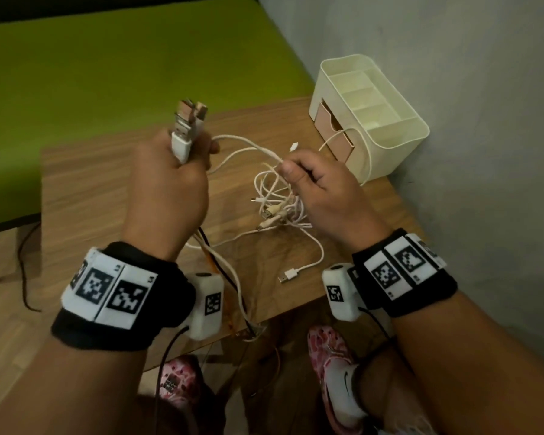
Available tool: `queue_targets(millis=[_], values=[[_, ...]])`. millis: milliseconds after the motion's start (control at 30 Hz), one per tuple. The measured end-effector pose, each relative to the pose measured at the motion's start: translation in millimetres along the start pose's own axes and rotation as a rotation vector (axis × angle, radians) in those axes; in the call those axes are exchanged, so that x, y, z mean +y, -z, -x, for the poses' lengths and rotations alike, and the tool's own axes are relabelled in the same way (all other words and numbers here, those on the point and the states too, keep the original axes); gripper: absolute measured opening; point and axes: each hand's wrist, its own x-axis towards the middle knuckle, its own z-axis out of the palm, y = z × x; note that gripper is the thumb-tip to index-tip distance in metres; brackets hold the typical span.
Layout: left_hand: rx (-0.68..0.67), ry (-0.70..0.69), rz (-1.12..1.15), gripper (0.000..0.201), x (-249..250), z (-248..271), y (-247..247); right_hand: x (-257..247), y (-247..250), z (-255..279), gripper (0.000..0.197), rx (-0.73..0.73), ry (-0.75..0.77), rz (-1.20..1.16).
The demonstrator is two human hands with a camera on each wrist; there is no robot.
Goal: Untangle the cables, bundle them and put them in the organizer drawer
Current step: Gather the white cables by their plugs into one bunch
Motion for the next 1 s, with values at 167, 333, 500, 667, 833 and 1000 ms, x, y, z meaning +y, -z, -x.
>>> queue_targets(millis=[167,333,500,667,833,1000], values=[[-0.113,-0.090,-0.253,0.015,1,4,-4,7,-2,-1,0.019,0.019,0.101,0.102],[-0.413,-0.168,-0.424,0.021,15,16,-19,-1,-8,0,0.015,0.010,0.177,0.157],[-0.260,-0.183,-0.249,0.024,17,14,-9,-4,-3,3,0.024,-0.118,0.064,0.143],[-0.116,-0.125,-0.088,0.023,12,9,5,6,-5,-3,0.034,-0.315,-0.093,0.494],[-0.279,0.054,-0.275,0.030,-1,-1,13,16,-3,-2,0.020,-0.131,0.045,0.205],[-0.327,-0.044,-0.482,0.021,-9,6,0,14,-5,-2,0.016,-0.035,0.200,0.167]])
